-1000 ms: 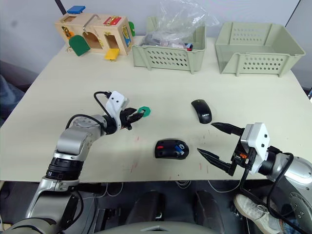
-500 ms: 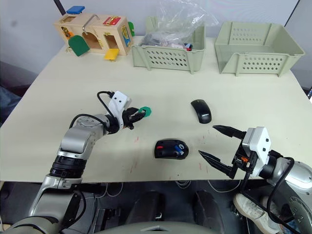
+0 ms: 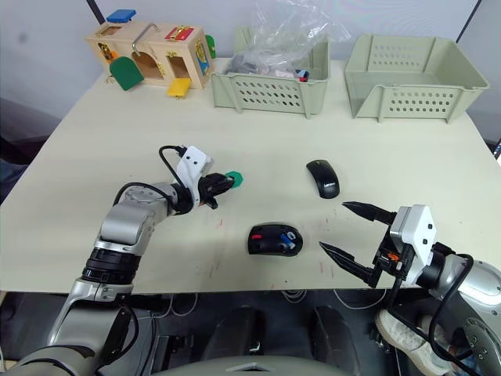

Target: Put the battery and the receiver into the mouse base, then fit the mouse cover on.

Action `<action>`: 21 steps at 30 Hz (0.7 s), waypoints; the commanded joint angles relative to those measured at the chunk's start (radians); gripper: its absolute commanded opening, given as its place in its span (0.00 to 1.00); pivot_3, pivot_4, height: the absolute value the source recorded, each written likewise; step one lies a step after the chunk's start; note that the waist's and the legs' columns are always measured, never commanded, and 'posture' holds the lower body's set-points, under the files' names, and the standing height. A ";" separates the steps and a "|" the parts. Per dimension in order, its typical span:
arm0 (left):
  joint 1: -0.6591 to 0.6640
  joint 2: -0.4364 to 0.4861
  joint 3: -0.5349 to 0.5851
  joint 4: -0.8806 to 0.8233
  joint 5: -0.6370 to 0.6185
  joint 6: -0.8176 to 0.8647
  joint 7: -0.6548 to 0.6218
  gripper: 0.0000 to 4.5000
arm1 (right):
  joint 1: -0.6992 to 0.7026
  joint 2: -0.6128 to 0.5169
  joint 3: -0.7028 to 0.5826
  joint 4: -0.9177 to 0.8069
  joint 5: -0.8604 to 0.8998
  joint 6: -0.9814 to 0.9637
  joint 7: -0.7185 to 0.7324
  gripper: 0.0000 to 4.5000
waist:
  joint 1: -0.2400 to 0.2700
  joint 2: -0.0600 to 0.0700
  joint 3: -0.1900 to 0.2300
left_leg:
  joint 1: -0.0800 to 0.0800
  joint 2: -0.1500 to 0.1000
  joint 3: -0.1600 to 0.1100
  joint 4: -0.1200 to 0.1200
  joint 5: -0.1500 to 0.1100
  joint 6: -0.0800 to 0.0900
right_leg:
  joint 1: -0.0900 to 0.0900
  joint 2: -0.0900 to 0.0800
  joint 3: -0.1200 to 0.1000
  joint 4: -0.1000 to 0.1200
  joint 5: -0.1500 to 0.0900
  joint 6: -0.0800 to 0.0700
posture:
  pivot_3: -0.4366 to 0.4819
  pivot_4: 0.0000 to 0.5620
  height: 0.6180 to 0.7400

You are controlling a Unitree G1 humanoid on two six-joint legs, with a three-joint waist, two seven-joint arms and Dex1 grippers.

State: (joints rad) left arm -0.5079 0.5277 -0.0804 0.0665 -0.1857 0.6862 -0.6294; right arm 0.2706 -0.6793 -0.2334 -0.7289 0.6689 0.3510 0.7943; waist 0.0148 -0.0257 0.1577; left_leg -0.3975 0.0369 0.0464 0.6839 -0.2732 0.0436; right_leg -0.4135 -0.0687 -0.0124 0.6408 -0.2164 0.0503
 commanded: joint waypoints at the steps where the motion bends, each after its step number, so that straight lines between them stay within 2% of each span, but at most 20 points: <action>1: -0.026 0.002 0.004 0.000 0.009 -0.023 -0.005 0.32 | 0.004 0.004 -0.016 -0.031 0.003 -0.016 -0.008 1.00 | 0.000 0.000 0.000 | 0.000 0.000 0.000 0.000 0.000 0.000 | 0.000 0.000 0.000 0.000 0.000 0.000 | 0.48 0.27 1.00; 21: -0.012 0.004 -0.005 -0.065 0.030 0.046 0.009 0.32 | -0.013 -0.018 -0.027 -0.064 0.039 0.027 -0.040 1.00 | 0.000 0.000 0.000 | 0.000 0.000 0.000 0.000 0.000 0.000 | 0.000 0.000 0.000 0.000 0.000 0.000 | 0.48 0.27 1.00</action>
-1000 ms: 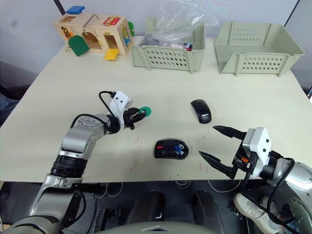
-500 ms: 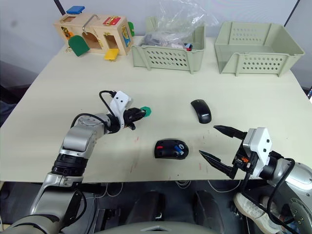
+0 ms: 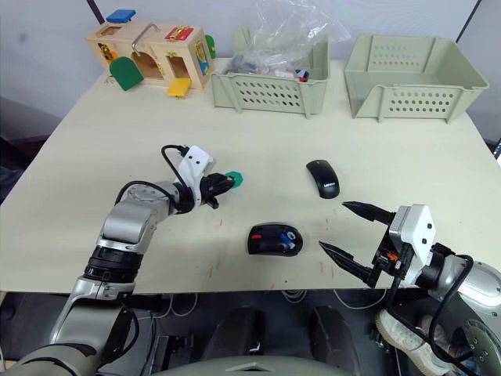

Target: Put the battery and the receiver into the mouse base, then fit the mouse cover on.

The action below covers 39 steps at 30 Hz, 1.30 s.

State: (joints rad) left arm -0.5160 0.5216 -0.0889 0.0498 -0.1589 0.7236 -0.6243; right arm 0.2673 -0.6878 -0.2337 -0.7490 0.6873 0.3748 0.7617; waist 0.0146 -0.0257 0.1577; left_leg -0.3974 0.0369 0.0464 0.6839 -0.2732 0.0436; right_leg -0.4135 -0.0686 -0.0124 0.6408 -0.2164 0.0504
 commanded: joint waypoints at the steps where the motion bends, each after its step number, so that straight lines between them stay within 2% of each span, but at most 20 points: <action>1: -0.002 0.010 0.002 -0.053 0.004 0.010 0.003 0.32 | -0.010 -0.011 -0.027 -0.045 0.023 0.005 -0.009 1.00 | 0.000 0.000 0.000 | 0.000 0.000 0.000 0.000 0.000 0.000 | 0.000 0.000 0.000 0.000 0.000 0.000 | 0.48 0.27 1.00; 21: 0.008 0.009 0.001 -0.066 0.008 0.016 0.010 0.32 | 0.044 -0.054 -0.119 -0.066 0.090 0.023 0.001 1.00 | 0.000 0.000 0.000 | 0.000 0.000 0.000 0.000 0.000 0.000 | 0.000 0.000 0.000 0.000 0.000 0.000 | 0.48 0.27 1.00; 23: 0.009 0.009 -0.001 -0.066 0.009 0.013 0.009 0.20 | 0.043 -0.055 -0.121 -0.069 0.094 0.027 -0.002 1.00 | 0.000 0.000 0.000 | 0.000 0.000 0.000 0.000 0.000 0.000 | 0.000 0.000 0.000 0.000 0.000 0.000 | 0.48 0.27 1.00; 25: 0.011 0.008 -0.001 -0.065 0.009 0.009 0.007 0.03 | 0.042 -0.055 -0.121 -0.071 0.096 0.030 -0.003 1.00 | 0.000 0.000 0.000 | 0.000 0.000 0.000 0.000 0.000 0.000 | 0.000 0.000 0.000 0.000 0.000 0.000 | 0.48 0.27 1.00; 26: 0.011 0.009 -0.001 -0.064 0.010 0.007 0.007 0.01 | 0.041 -0.055 -0.120 -0.072 0.096 0.031 -0.004 1.00 | 0.000 0.000 0.000 | 0.000 0.000 0.000 0.000 0.000 0.000 | 0.000 0.000 0.000 0.000 0.000 0.000 | 0.48 0.27 1.00; 36: 0.014 0.007 0.043 -0.083 -0.029 -0.024 -0.021 0.01 | 0.019 -0.058 -0.103 -0.074 0.101 0.046 -0.014 1.00 | 0.000 0.000 0.000 | 0.000 0.000 0.000 0.000 0.000 0.000 | 0.000 0.000 0.000 0.000 0.000 0.000 | 0.48 0.27 1.00; 37: 0.013 0.008 0.053 -0.090 -0.044 -0.021 -0.033 0.01 | 0.012 -0.059 -0.100 -0.074 0.104 0.051 -0.017 1.00 | 0.000 0.000 0.000 | 0.000 0.000 0.000 0.000 0.000 0.000 | 0.000 0.000 0.000 0.000 0.000 0.000 | 0.48 0.27 1.00; 39: 0.013 0.054 0.085 -0.140 -0.114 -0.029 -0.133 0.01 | -0.038 -0.066 -0.069 -0.080 0.137 0.104 -0.059 1.00 | 0.000 0.000 0.000 | 0.000 0.000 0.000 0.000 0.000 0.000 | 0.000 0.000 0.000 0.000 0.000 0.000 | 0.48 0.27 1.00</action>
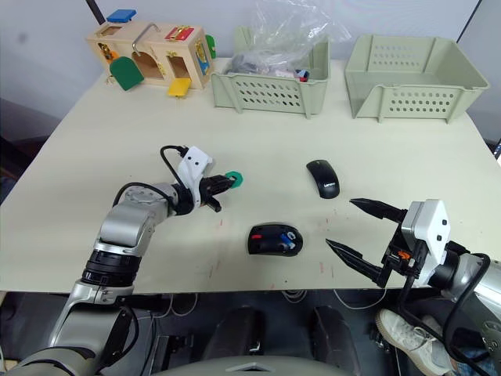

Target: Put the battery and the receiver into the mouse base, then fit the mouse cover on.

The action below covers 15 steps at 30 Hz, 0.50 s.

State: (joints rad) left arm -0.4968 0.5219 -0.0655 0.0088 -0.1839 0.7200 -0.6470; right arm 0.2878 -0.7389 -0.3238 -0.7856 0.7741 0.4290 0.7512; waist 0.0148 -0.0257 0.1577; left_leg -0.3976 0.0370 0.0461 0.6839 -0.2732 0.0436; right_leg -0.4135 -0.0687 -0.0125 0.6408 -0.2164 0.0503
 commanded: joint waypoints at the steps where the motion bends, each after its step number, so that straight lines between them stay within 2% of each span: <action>1: -0.005 0.073 0.073 -0.121 -0.118 -0.025 -0.154 0.01 | -0.079 -0.024 0.038 -0.044 0.063 0.077 -0.062 1.00 | -0.004 -0.001 0.000 | 0.000 0.000 0.000 0.000 0.000 0.000 | 0.000 0.000 0.000 0.000 0.000 -0.001 | 0.48 0.27 1.00; 4: 0.006 0.147 0.076 -0.177 -0.171 -0.061 -0.274 0.01 | -0.166 -0.031 0.085 -0.040 0.073 0.140 -0.123 1.00 | -0.004 -0.001 0.001 | 0.000 0.001 0.000 0.000 0.000 0.000 | -0.001 0.000 0.000 0.000 -0.002 -0.004 | 0.48 0.27 1.00; 7: 0.005 0.200 0.096 -0.211 -0.225 -0.097 -0.370 0.01 | -0.289 -0.039 0.125 -0.035 0.187 0.230 -0.180 1.00 | -0.003 0.000 0.001 | 0.000 0.001 0.000 -0.001 0.000 0.000 | -0.001 0.000 0.000 0.000 -0.002 -0.005 | 0.48 0.27 1.00; 10: -0.006 0.237 0.099 -0.232 -0.250 -0.178 -0.459 0.01 | -0.460 -0.096 0.181 -0.010 0.230 0.437 -0.353 1.00 | -0.001 0.000 0.001 | 0.000 0.001 0.001 0.000 0.000 0.000 | -0.001 -0.001 0.000 0.000 -0.002 -0.005 | 0.48 0.27 1.00; 14: -0.016 0.255 0.085 -0.245 -0.246 -0.253 -0.510 0.01 | -0.615 -0.110 0.204 0.067 0.501 0.561 -0.417 1.00 | 0.002 0.000 0.001 | -0.001 0.000 0.000 0.000 0.000 0.000 | -0.001 -0.002 0.000 0.000 -0.002 -0.005 | 0.48 0.27 1.00; 15: -0.031 0.261 0.084 -0.245 -0.253 -0.273 -0.535 0.01 | -0.689 -0.085 0.224 0.128 0.571 0.591 -0.475 1.00 | 0.000 -0.001 0.002 | -0.002 0.000 0.000 0.000 0.000 0.000 | -0.001 -0.001 -0.001 -0.001 -0.002 -0.005 | 0.48 0.27 1.00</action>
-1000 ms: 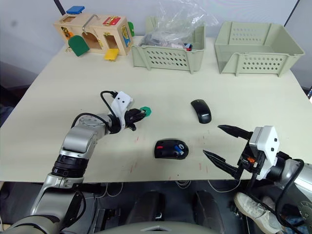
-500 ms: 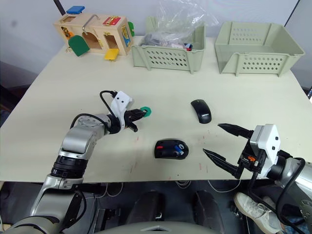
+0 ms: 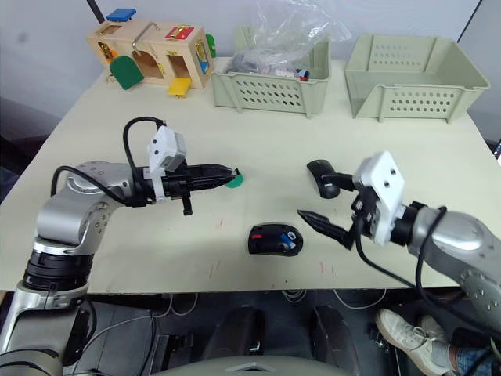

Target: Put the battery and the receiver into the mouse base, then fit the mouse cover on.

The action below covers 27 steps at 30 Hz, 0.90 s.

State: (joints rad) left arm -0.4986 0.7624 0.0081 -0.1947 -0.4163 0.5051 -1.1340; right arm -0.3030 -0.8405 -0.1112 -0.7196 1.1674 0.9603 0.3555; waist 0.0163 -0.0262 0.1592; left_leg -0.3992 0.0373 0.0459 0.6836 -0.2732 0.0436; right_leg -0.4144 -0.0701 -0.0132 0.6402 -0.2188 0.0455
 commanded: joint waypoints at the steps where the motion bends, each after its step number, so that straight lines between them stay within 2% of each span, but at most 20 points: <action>1: -0.042 0.022 0.008 -0.045 -0.026 -0.069 -0.062 0.01 | -0.150 0.029 0.024 0.108 0.235 0.081 -0.123 1.00 | -0.003 -0.001 0.001 | 0.000 0.000 0.000 0.000 0.000 0.000 | 0.000 0.000 0.000 0.000 0.000 0.000 | 0.48 0.27 1.00; 3: -0.066 0.029 0.004 -0.036 -0.024 -0.099 -0.091 0.01 | -0.239 0.035 0.066 0.201 0.381 0.121 -0.214 1.00 | -0.007 -0.001 0.002 | 0.000 0.000 0.001 0.000 0.000 0.000 | 0.000 0.000 0.001 -0.001 0.000 0.000 | 0.48 0.27 1.00; 5: -0.076 0.037 0.002 -0.024 -0.024 -0.137 -0.127 0.01 | -0.308 0.039 0.101 0.246 0.436 0.148 -0.273 1.00 | -0.006 -0.001 0.002 | 0.000 0.000 0.002 0.000 0.000 0.000 | 0.000 0.000 0.001 0.000 0.000 0.000 | 0.48 0.27 1.00; 10: -0.096 0.039 -0.005 -0.010 -0.017 -0.202 -0.158 0.01 | -0.483 0.061 0.239 0.411 0.751 0.136 -0.499 1.00 | -0.006 -0.001 0.002 | -0.001 0.000 0.002 -0.001 0.000 0.000 | -0.002 0.001 0.001 0.000 0.000 0.000 | 0.48 0.27 1.00; 16: -0.109 0.036 -0.025 -0.020 -0.002 -0.230 -0.162 0.01 | -0.562 0.141 0.267 0.573 0.805 0.182 -0.562 1.00 | -0.003 -0.001 0.002 | -0.004 0.000 0.002 0.000 0.000 0.000 | -0.004 0.001 0.001 0.000 0.003 0.005 | 0.48 0.27 1.00; 17: -0.110 0.034 -0.027 -0.022 -0.001 -0.232 -0.159 0.01 | -0.566 0.154 0.265 0.594 0.805 0.198 -0.565 0.91 | -0.003 -0.001 0.002 | -0.004 0.000 0.002 0.000 0.000 0.000 | -0.004 0.001 0.001 0.000 0.003 0.005 | 0.48 0.27 1.00; 19: -0.113 0.029 -0.031 -0.026 0.001 -0.238 -0.156 0.01 | -0.575 0.182 0.255 0.627 0.805 0.223 -0.565 0.82 | -0.004 -0.001 0.002 | -0.005 0.000 0.002 0.000 0.000 0.000 | -0.005 0.001 0.001 0.000 0.003 0.005 | 0.48 0.27 1.00; 21: -0.115 0.026 -0.033 -0.029 0.002 -0.248 -0.156 0.01 | -0.585 0.215 0.240 0.656 0.805 0.245 -0.561 0.60 | -0.005 -0.001 0.002 | -0.006 0.000 0.002 0.000 0.000 0.000 | -0.006 0.001 0.001 0.000 0.003 0.005 | 0.48 0.27 1.00; 27: -0.111 0.019 -0.040 -0.040 0.004 -0.285 -0.146 0.01 | -0.609 0.305 0.191 0.732 0.805 0.291 -0.591 0.60 | -0.008 0.000 0.002 | -0.016 0.001 0.002 0.002 0.000 0.000 | -0.018 0.002 0.001 0.003 0.003 0.005 | 0.48 0.27 1.00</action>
State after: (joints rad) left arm -0.5971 0.7803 -0.0437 -0.1967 -0.4111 0.2428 -1.2885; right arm -0.8867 -0.5430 0.1254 0.0191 1.9471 1.2387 -0.2328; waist 0.0084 -0.0266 0.1612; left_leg -0.4159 0.0378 0.0476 0.6853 -0.2729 0.0439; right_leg -0.4326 -0.0684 -0.0123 0.6433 -0.2155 0.0503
